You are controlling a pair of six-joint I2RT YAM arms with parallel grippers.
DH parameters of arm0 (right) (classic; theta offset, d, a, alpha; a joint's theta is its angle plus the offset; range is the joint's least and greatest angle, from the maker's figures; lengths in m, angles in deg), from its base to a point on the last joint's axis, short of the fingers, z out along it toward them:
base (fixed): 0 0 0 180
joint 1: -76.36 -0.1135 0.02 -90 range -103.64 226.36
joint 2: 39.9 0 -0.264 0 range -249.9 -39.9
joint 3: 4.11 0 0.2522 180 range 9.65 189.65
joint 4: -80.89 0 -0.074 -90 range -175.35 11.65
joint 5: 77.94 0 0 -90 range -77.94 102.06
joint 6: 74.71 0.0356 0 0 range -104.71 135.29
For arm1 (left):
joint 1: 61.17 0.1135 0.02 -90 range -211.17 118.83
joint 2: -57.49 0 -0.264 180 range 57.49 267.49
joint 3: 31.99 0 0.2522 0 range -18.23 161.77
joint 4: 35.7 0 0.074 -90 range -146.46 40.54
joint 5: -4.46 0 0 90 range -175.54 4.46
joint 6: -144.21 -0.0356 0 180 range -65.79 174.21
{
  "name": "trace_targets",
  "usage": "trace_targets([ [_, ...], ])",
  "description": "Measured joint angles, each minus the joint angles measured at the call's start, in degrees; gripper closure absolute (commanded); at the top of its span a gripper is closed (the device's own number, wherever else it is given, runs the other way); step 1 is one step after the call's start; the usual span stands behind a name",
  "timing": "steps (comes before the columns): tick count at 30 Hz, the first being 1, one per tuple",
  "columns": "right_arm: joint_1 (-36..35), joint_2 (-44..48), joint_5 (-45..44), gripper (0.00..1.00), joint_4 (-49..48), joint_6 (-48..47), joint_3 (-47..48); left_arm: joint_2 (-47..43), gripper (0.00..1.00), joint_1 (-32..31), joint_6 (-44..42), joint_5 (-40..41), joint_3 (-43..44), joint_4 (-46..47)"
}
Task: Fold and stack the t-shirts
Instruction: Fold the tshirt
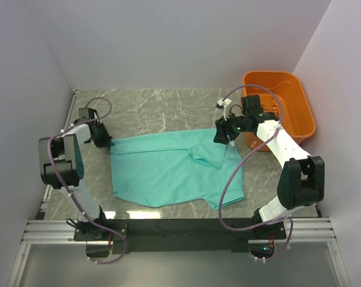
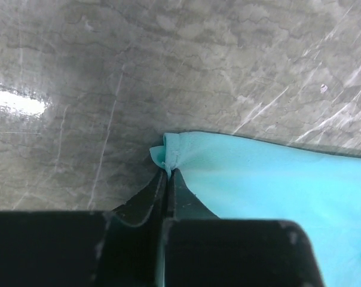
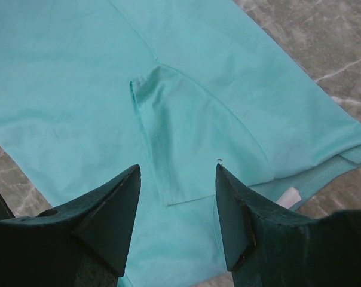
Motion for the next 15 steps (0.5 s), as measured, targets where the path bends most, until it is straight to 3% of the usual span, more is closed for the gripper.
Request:
trace_targets([
  [5, 0.57, -1.36, -0.31, 0.4, 0.0, 0.02, 0.0, 1.7, 0.99, -0.07, -0.39, 0.57, 3.63, -2.19],
  [15, 1.03, -10.29, -6.32, 0.41, -0.07, 2.4, 6.19, 12.15, 0.99, 2.05, -0.44, 2.19, 20.9, -4.24],
])
